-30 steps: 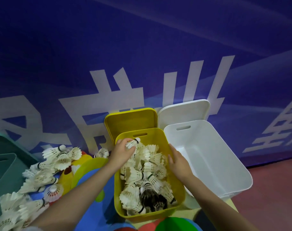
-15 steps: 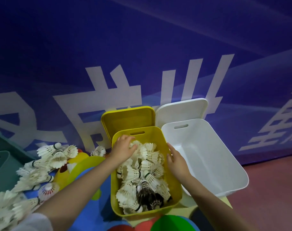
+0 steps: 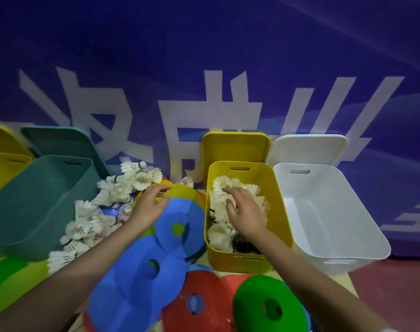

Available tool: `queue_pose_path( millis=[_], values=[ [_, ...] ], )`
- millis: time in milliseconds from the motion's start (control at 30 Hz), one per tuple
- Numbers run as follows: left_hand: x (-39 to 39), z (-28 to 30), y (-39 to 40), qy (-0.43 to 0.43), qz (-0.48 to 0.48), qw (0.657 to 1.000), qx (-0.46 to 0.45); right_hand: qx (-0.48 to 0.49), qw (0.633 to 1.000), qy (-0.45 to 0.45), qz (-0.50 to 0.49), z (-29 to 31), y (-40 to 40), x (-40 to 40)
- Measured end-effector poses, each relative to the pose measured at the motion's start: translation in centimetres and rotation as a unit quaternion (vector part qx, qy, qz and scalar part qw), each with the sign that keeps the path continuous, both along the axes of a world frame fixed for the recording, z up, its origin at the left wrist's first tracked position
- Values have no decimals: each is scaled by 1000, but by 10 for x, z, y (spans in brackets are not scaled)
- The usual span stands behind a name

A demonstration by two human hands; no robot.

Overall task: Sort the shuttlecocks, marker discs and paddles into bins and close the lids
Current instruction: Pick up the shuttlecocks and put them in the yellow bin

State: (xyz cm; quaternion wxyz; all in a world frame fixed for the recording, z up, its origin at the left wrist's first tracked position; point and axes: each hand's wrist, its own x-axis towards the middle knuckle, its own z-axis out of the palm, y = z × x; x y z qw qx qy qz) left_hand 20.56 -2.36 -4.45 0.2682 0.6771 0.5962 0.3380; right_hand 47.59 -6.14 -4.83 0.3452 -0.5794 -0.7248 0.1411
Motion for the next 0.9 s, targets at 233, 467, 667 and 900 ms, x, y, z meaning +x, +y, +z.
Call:
queue_pose_path(
  millis=[233,467,667,900],
  values=[
    [-108,-30,-53,45,79,995,-30,-89,985,56,134,-21,-17,-113],
    [-216,-57,-84,98,170,979,-56,-181,972,-12,151,-58,-15,-197],
    [-274,-82,-102,209,101,968,-96,-190,971,-13,141,-74,-13,-265],
    [-291,-94,-81,364,-81,923,-93,-270,961,1,65,-88,7,-336]
  ],
)
